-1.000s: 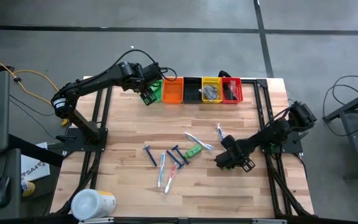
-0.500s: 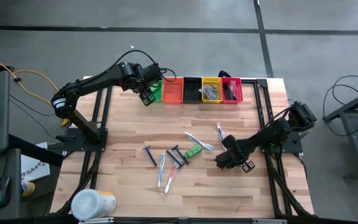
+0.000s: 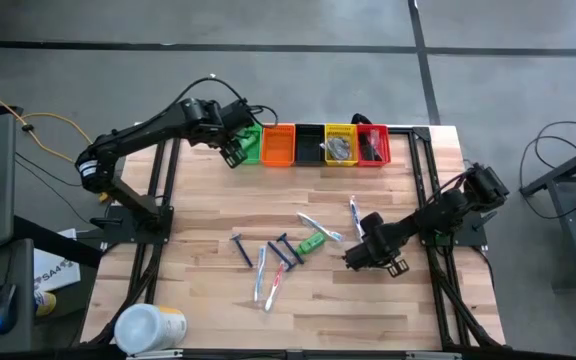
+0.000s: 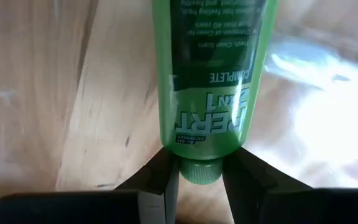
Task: Pick & Place Travel size toiletries
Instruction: Put the green shampoo bottle into the green bin
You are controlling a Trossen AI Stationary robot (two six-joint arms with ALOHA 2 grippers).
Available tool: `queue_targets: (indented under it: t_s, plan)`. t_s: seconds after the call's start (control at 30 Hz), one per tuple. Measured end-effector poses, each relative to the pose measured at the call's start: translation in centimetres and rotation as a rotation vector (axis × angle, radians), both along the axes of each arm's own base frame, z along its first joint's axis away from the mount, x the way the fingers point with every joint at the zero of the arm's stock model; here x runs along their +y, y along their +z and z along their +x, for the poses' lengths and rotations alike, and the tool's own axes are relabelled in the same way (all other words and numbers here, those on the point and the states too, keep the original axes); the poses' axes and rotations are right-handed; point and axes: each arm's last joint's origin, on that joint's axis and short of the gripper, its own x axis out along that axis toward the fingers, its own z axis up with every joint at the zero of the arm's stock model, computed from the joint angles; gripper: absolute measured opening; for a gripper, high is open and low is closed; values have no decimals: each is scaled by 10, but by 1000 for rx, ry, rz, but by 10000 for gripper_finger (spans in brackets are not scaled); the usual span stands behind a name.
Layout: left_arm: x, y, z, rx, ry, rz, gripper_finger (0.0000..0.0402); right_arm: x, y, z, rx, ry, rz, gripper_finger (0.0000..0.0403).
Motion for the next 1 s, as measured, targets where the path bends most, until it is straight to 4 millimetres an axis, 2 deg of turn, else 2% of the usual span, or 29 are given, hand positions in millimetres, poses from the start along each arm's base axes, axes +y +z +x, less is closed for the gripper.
queue_targets:
  t_s: [0.1,0.17,0.4,0.53,0.77,1.0]
  plan:
    - [-2,5,-4,-23,4,8,209,0,12,3,15,-3,-46,90]
    - [-4,5,-7,-62,-6,5,209,-2,23,4,11,5,-146,90]
    - [-13,-16,-12,-200,-106,-80,209,-19,53,15,-98,56,-524,90]
    - [-18,-34,-13,-318,-217,-144,209,-32,59,26,-227,115,-735,90]
    - [-25,-57,2,-550,-438,-263,209,-48,60,55,-346,277,-950,90]
    - [-34,-58,21,-664,-527,-234,209,-61,68,94,-421,349,-1075,90]
